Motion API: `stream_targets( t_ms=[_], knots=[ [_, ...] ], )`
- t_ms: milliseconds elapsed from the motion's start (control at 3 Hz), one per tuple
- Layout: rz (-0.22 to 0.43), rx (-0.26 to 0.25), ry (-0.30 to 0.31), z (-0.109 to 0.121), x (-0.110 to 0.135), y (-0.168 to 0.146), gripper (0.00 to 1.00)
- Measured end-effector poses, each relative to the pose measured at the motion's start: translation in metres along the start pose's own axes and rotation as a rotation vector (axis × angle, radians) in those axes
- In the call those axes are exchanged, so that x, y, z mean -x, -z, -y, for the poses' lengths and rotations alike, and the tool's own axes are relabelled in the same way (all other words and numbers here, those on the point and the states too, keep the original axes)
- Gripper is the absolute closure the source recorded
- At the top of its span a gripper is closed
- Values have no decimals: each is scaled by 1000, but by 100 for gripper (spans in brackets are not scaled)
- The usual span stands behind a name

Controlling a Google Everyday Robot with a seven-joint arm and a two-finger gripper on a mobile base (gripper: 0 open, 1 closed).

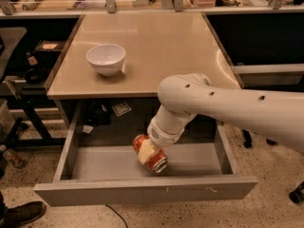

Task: Place coke can into top drawer

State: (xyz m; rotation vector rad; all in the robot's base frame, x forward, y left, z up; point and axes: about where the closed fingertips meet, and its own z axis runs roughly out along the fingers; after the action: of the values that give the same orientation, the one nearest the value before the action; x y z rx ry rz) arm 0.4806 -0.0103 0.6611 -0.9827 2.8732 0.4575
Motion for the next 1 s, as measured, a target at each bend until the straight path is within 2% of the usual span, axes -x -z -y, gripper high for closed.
stream_targets(
  t_ms=[1000],
  knots=[
    [18, 64, -22, -7, 13, -34, 100]
  ],
)
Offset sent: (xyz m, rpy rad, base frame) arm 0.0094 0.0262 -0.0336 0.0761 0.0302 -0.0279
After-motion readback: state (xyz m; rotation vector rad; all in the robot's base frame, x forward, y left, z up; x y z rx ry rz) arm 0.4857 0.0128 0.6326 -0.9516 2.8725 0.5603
